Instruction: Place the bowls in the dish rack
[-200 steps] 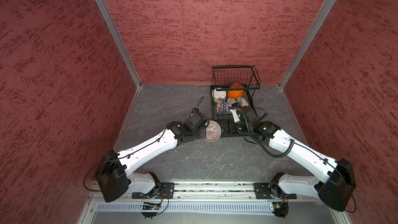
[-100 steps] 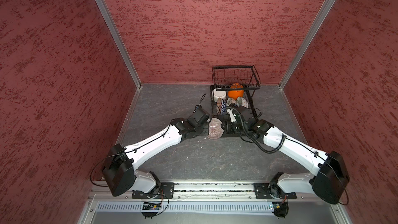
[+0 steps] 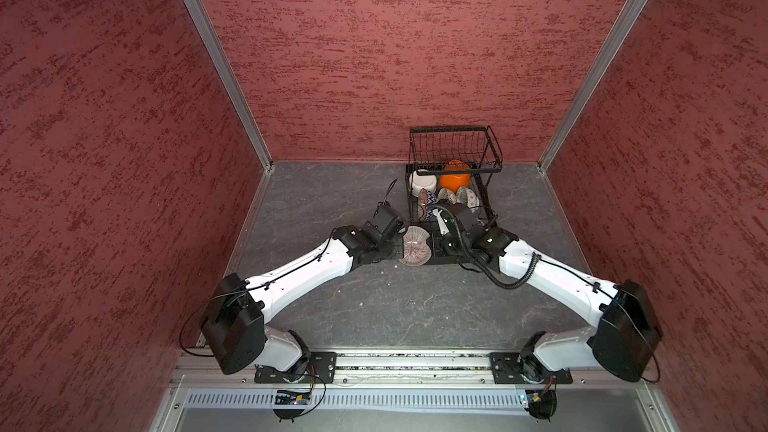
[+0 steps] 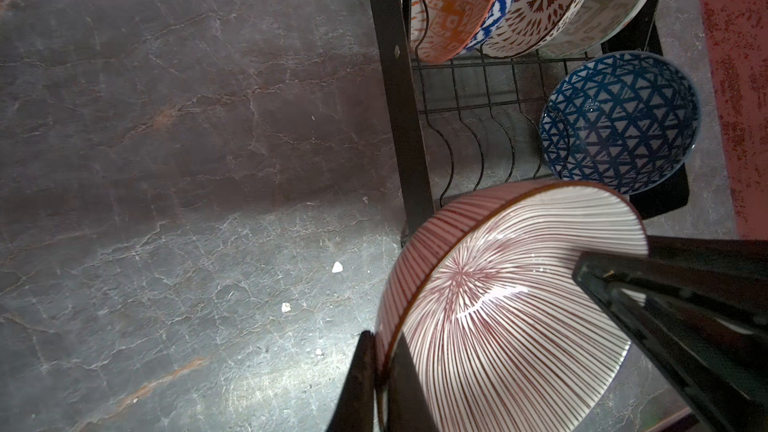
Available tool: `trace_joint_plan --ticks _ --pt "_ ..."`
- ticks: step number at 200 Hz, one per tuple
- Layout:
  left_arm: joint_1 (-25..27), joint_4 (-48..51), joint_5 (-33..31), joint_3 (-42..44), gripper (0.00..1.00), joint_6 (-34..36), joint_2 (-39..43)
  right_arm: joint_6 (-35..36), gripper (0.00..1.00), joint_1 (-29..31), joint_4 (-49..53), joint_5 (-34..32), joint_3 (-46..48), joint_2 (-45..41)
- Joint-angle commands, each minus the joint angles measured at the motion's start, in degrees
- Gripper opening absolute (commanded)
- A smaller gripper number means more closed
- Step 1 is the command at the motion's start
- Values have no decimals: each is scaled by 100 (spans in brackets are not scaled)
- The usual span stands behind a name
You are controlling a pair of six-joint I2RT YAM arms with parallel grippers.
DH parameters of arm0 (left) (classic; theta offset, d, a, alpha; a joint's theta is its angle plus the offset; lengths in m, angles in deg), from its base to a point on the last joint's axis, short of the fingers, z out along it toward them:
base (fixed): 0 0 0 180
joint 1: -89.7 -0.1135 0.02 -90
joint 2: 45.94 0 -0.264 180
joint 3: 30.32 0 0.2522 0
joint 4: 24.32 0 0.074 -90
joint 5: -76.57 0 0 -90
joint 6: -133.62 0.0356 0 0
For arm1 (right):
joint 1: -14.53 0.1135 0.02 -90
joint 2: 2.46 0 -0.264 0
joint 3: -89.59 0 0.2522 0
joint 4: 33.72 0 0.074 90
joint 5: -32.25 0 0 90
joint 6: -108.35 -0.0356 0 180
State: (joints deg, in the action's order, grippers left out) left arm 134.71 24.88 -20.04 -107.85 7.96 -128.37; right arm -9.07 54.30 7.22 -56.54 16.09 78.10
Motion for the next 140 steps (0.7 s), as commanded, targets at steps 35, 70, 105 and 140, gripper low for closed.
trace_joint_plan --ticks 35,70,105,140 --pt "-74 -410 175 -171 0 42 -62 -7 0 15 32 -290 -287 180" --pt "-101 -476 224 -156 5 18 -88 0 0 41 117 -506 -349 178" --pt "-136 -534 358 -193 53 6 -127 39 0 62 232 -680 -415 189" --pt "-135 -661 392 -140 99 145 38 102 0 59 386 -947 -498 111"
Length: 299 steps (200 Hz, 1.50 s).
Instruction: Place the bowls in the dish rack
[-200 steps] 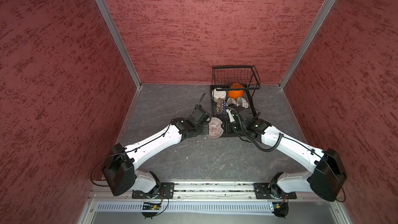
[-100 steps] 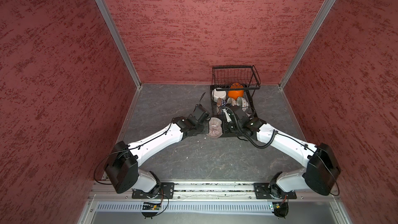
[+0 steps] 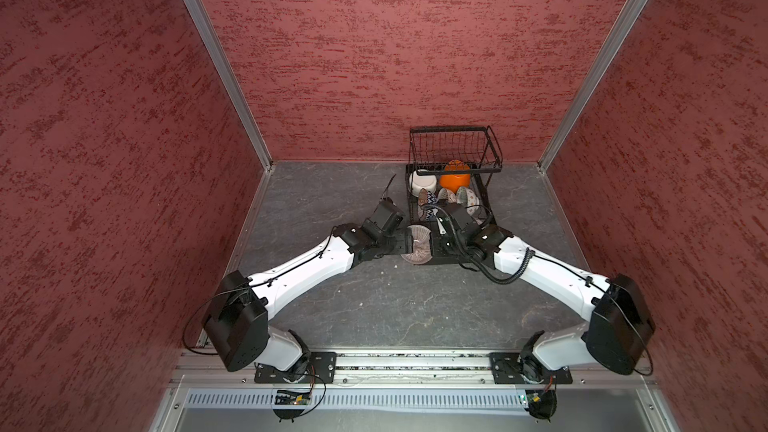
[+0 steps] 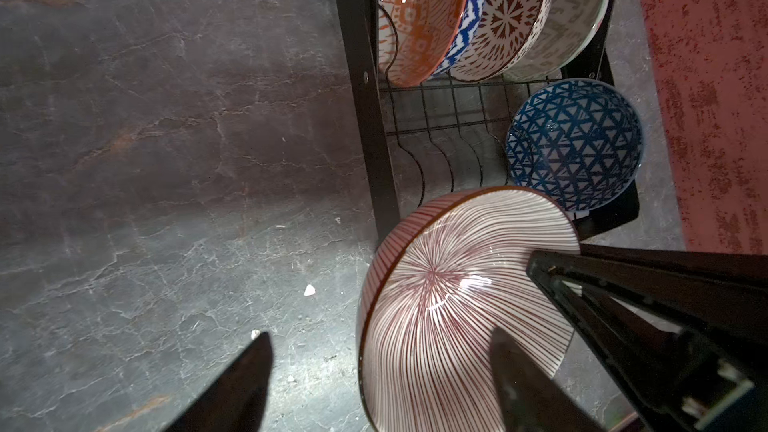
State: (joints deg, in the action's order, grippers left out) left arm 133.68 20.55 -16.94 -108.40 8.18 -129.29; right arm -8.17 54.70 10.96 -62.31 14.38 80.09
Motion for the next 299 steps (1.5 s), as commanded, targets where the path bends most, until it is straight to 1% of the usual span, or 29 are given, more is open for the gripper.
trace_joint_plan --ticks 1,29,53,87,112,146,153,167,183,244,299 --pt "-31 -233 76 -84 100 128 141 18 0 23 16 -379 -330 -93" --pt "-38 -316 -32 55 100 204 442 141 0 27 273 -814 -480 -181" --pt "-94 -463 -89 288 100 178 715 248 0 27 536 -1394 -591 -245" --pt "-181 -692 -62 619 100 169 1020 297 0 22 876 -2484 -635 -323" --pt "-264 -975 132 959 100 186 1251 306 0 22 1183 -3355 -647 -259" --pt "-420 -1211 265 1322 100 171 1501 271 0 26 1533 -4457 -717 36" --pt "-462 -1234 278 1374 100 169 1537 278 0 27 1557 -4631 -728 43" --pt "-544 -1278 304 1489 100 169 1607 318 0 27 1566 -4946 -735 314" --pt "-657 -1325 357 1594 100 160 1676 396 0 26 1545 -5150 -767 502" --pt "-1131 -1445 608 1955 100 160 1831 713 0 45 1313 -5497 -856 1095" --pt "-1406 -1624 834 2133 100 270 1807 789 0 141 1351 -5909 -1151 1654"
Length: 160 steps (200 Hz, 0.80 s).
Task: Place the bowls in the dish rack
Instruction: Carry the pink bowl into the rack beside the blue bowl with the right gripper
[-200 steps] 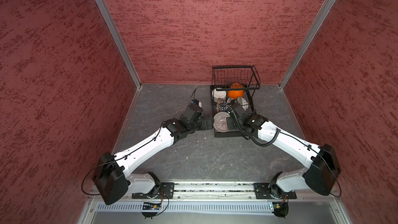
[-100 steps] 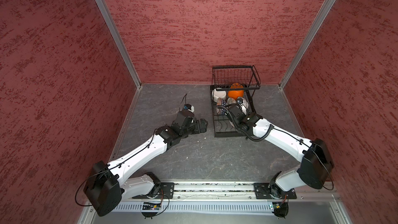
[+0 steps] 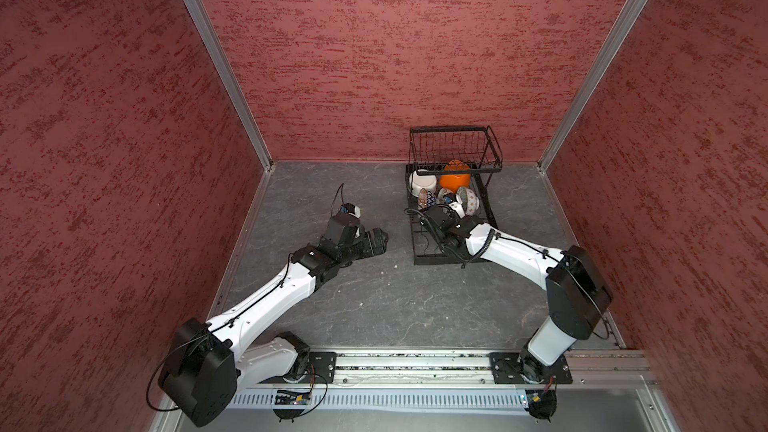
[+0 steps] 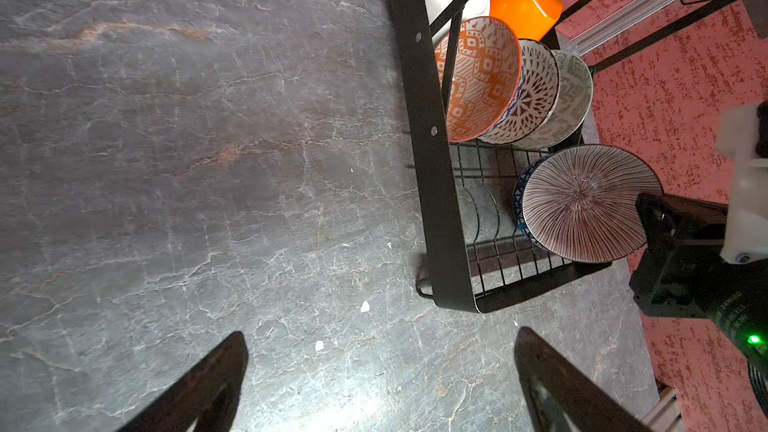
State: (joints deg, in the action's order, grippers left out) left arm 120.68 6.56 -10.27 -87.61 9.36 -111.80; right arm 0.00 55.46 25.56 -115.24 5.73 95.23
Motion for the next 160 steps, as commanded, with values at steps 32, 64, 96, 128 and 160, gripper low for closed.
trace_joint_plan --ticks 32,64,96,128,160 --pt "-267 -248 281 84 100 235 65 -22 0 123 -87 -722 -483 434" --pt "-432 -284 426 97 100 288 48 -171 0 187 80 -868 -616 713" --pt "-573 -372 603 126 100 315 8 -453 0 203 356 -1093 -679 908" --pt "-683 -417 730 167 100 331 -17 -702 0 217 575 -1299 -723 1079" --pt "-791 -446 828 221 100 332 -7 -795 0 229 675 -1383 -784 1236"
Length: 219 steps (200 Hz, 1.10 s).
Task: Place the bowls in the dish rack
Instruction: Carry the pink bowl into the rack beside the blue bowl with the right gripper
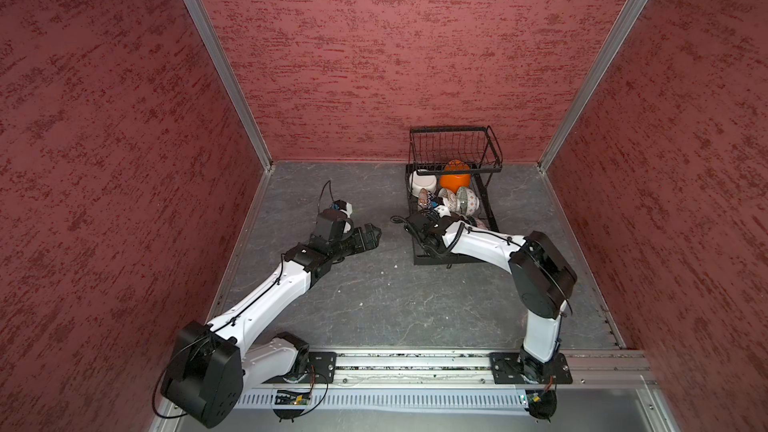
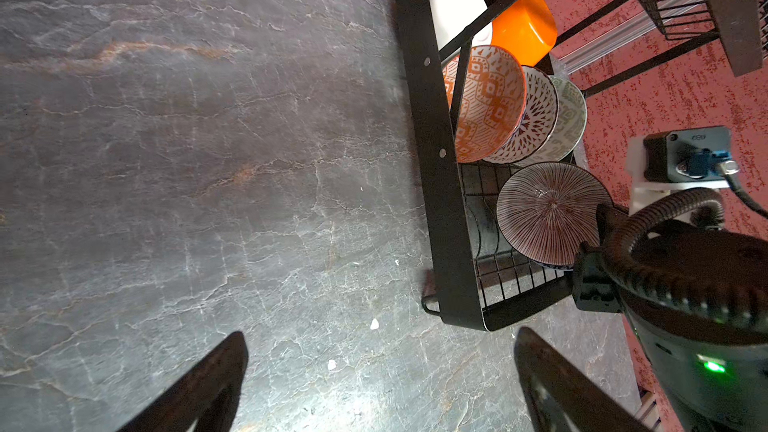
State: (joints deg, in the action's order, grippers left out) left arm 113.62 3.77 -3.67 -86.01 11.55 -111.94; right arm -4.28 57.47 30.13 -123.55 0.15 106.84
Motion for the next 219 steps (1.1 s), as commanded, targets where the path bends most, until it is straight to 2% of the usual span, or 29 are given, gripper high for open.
trace_joint_plan --ticks 1,68,138,219 --pt "-87 -167 176 62 100 114 7 -370 0 34 224 -554 -227 79" --pt "-195 -202 280 140 100 105 34 -382 0 87 158 -399 -314 347" --pt "-248 -271 353 158 99 83 -1 -469 0 170 259 -581 -364 632" --pt "-283 -274 393 146 100 79 -28 -92 0 362 -212 -191 -425 785"
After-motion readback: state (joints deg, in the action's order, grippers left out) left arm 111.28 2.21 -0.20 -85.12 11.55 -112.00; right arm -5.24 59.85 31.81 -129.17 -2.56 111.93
